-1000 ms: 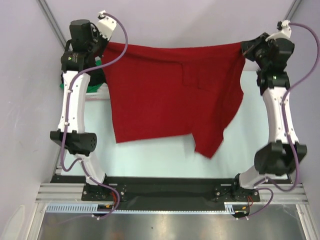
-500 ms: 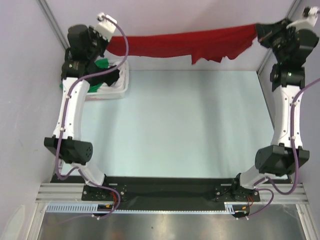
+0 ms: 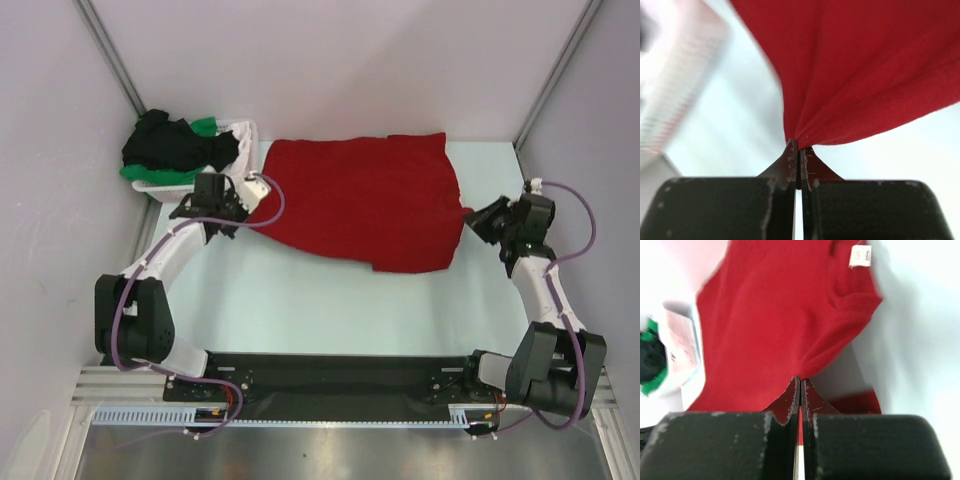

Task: Fold and stack the t-shirts
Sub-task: Flatten the tshirt out

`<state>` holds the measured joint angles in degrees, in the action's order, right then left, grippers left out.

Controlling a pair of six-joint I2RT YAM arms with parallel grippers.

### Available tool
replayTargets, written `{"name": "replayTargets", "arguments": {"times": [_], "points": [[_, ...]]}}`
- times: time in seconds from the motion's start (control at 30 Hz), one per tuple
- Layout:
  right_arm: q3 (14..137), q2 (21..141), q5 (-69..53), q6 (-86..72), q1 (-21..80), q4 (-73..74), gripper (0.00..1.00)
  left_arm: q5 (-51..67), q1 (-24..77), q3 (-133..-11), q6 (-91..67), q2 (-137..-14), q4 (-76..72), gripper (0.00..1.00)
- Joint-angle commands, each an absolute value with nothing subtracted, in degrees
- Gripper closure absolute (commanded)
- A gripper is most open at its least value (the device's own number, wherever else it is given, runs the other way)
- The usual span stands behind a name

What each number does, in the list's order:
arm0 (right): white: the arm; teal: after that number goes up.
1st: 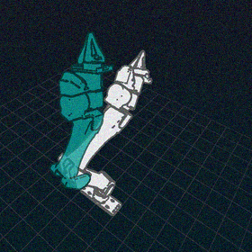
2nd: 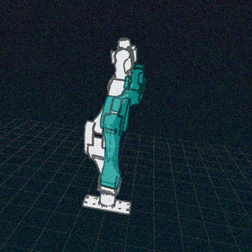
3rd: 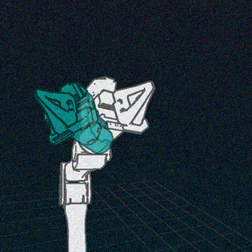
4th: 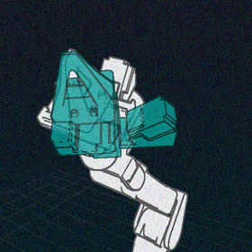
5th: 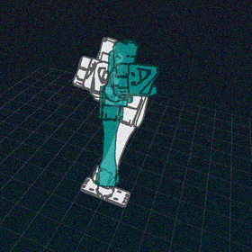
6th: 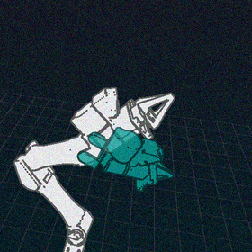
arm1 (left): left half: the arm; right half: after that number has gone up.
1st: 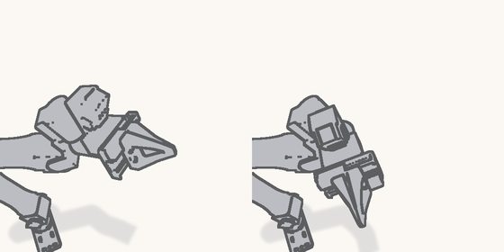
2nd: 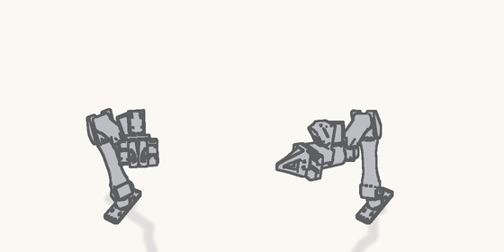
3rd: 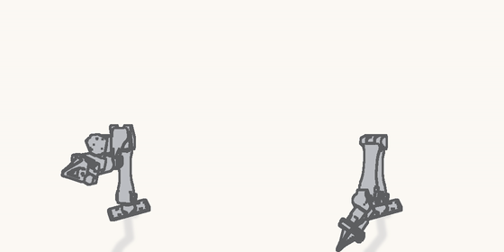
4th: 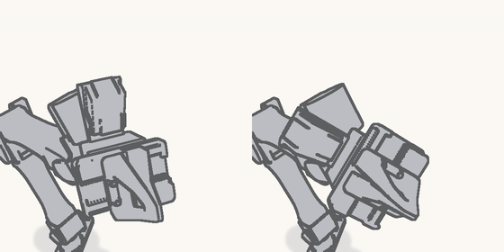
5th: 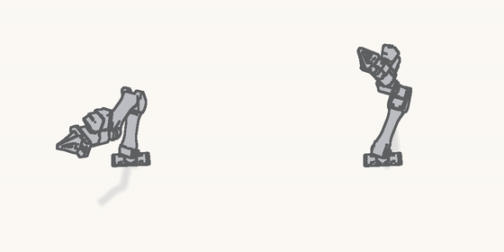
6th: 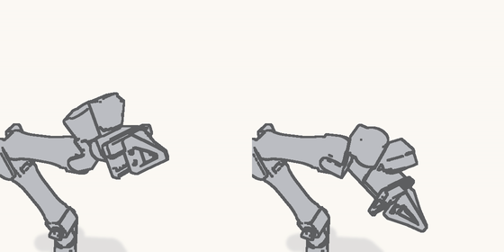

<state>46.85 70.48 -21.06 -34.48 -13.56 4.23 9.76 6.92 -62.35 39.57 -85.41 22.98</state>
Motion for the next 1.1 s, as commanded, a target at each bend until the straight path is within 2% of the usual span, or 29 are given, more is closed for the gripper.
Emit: {"name": "replayTargets", "arguments": {"times": [0.0, 0.1, 0.27, 0.47, 0.57, 0.6, 0.67, 0.7, 0.8, 0.9, 1.07], "points": [[41.7, 66.4, -21.3, -33.2, -14.0, 1.9, 1.0, 12.6, 7.2, -56.9, 41.0, -80.9, 19.6, 1.0], [39.9, 68.2, -21.3, -32.4, -14.0, 1.2, 1.0, 13.4, 7.6, -52.5, 41.0, -81.0, 18.8, 1.0], [43.5, 79.2, -20.5, -33.2, -13.5, -6.0, 1.0, 13.0, 7.8, -50.2, 39.9, -83.3, 17.0, 1.0], [63.2, 96.0, -19.9, -32.3, -10.8, -3.3, 1.0, 12.9, 7.8, -52.7, 37.9, -86.6, 16.2, 1.0], [70.5, 103.5, -19.4, -31.6, -9.8, -1.8, 0.88, 12.9, 7.8, -54.3, 37.1, -87.7, 16.0, 1.0], [72.0, 106.2, -19.1, -30.9, -9.7, -1.2, 0.75, 13.0, 7.9, -55.1, 36.9, -88.4, 16.1, 1.0], [75.4, 108.3, -18.4, -27.5, -9.2, 3.9, 0.58, 13.5, 7.9, -55.7, 36.5, -89.1, 16.5, 1.0], [78.0, 109.0, -17.4, -26.2, -9.2, 6.6, 0.45, 13.6, 7.9, -56.1, 36.4, -89.4, 17.0, 1.0], [75.3, 103.7, -14.0, -22.2, -9.2, 12.6, 0.26, 14.1, 7.9, -55.9, 35.9, -89.0, 17.7, 1.0], [69.5, 96.9, -9.2, -19.9, -9.1, 15.8, 0.26, 14.2, 7.9, -55.4, 35.9, -88.2, 18.1, 1.0], [52.0, 84.6, -8.5, -20.7, -7.5, 15.4, 0.28, 14.5, 7.9, -54.9, 35.4, -86.6, 18.9, 1.0]]}}
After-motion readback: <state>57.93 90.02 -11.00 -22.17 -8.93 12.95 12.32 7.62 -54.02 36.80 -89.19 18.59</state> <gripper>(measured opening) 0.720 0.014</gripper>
